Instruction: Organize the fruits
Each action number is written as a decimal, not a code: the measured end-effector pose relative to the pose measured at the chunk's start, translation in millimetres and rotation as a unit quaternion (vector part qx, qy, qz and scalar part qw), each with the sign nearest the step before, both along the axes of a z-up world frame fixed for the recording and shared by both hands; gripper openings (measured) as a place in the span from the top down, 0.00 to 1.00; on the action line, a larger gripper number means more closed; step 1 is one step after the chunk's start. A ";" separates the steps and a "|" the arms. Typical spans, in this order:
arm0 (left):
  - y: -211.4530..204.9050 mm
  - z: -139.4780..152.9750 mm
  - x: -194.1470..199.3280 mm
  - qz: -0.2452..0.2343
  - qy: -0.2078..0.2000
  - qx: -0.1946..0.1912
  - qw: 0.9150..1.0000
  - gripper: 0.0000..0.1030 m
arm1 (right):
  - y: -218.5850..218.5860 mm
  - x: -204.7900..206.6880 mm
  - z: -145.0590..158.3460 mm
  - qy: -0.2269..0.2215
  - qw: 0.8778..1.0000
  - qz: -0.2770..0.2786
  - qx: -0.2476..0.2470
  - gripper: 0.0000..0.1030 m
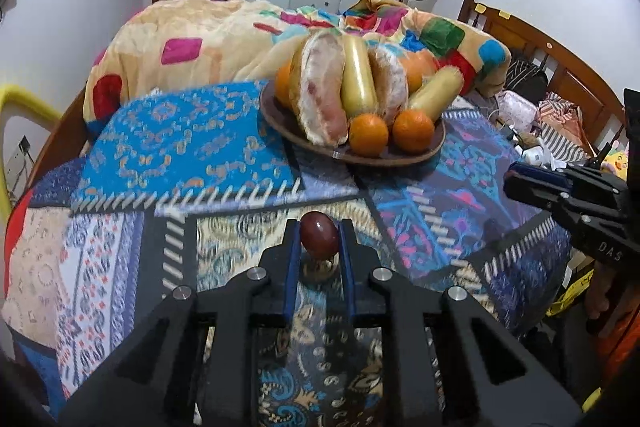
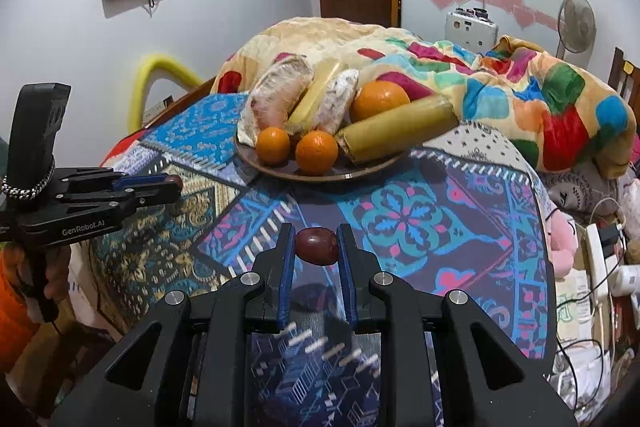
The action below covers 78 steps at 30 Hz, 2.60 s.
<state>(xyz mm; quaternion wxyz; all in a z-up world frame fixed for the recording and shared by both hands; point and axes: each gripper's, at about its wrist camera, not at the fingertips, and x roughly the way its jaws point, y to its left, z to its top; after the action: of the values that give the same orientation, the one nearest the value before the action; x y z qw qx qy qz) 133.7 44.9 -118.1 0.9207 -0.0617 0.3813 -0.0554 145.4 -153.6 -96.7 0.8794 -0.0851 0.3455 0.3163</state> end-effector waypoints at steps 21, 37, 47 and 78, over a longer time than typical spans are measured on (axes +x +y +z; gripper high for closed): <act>-7.1 22.6 68.4 -0.025 -0.032 0.019 0.999 0.82 | 61.0 56.4 10.1 -0.026 0.999 0.043 -0.002 0.82; -9.8 7.8 81.9 -0.034 -0.021 0.028 0.999 0.77 | 78.3 73.2 -3.5 -0.026 0.998 0.053 -0.031 0.77; -4.8 26.3 65.6 -0.016 -0.044 0.032 0.998 0.69 | 70.0 67.1 6.6 -0.035 0.998 0.042 -0.019 0.73; -52.3 179.2 -192.1 0.058 -0.331 0.030 0.941 0.03 | -31.7 -154.0 153.1 -0.265 0.948 -0.075 0.162 0.17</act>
<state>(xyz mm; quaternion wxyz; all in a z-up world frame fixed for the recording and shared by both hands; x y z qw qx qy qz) -58.4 -7.4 61.1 0.9980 -0.0337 0.0520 -0.0076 -8.5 -185.4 56.4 0.9623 0.0036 0.0491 0.2676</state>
